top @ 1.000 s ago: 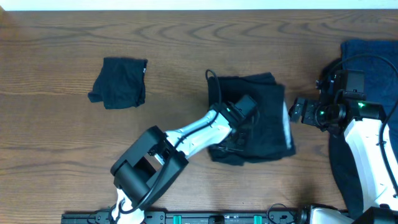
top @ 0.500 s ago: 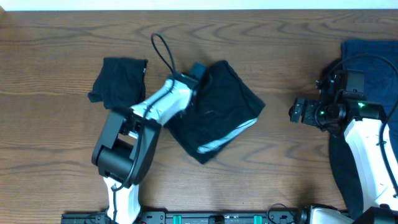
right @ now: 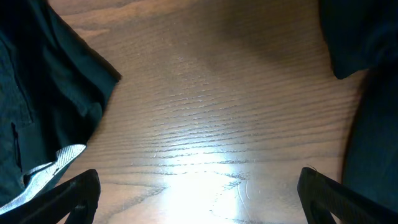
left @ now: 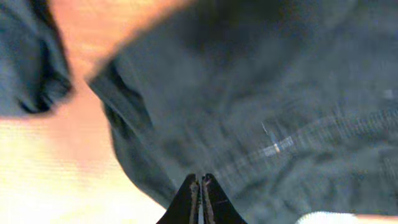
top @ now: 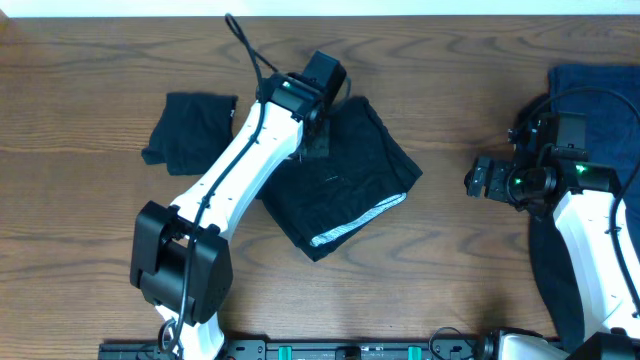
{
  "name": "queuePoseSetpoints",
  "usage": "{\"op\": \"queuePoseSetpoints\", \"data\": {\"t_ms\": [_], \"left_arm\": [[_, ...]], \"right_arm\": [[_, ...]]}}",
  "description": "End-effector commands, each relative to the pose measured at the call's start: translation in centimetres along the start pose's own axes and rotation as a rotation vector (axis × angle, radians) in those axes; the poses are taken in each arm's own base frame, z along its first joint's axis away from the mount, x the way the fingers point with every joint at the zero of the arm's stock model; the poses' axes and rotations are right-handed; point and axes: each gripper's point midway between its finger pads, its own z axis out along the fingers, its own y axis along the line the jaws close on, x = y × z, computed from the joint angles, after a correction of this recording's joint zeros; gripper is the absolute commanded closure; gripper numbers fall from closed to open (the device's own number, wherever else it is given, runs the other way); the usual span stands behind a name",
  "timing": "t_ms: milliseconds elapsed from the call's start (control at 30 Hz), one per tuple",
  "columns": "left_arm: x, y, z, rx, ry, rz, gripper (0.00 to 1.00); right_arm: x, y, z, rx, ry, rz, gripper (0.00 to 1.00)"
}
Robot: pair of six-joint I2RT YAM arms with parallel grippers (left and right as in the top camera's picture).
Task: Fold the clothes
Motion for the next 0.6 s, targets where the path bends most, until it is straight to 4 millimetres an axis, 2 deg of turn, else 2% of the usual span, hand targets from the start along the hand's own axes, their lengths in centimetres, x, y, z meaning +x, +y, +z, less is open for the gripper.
{"op": "queuePoseSetpoints", "data": {"t_ms": [0,100,233,300,467,567], "left_arm": [[3.7,-1.0,2.2,0.053,0.156,-0.066,0.94],[6.2,-0.9,4.4,0.033,0.221,-0.081,0.94],[10.0,-2.3,7.0,0.116,0.331,-0.074,0.94],[11.2,-2.6,7.9,0.135,0.357,-0.072,0.94],[12.5,-2.0,10.1,0.13,0.353,-0.069,0.94],[12.3,-2.0,10.8,0.13,0.326,-0.066,0.94]], "right_arm": [[-0.1,-0.3,-0.1,0.008,-0.003,-0.009,0.01],[-0.1,-0.3,-0.1,0.007,-0.003,-0.009,0.01],[-0.1,-0.3,-0.1,0.008,-0.003,-0.009,0.01],[-0.1,-0.3,-0.1,0.008,-0.003,-0.009,0.01],[-0.1,-0.3,-0.1,0.008,-0.003,-0.009,0.01],[-0.1,-0.3,-0.1,0.007,-0.003,-0.009,0.01]]}}
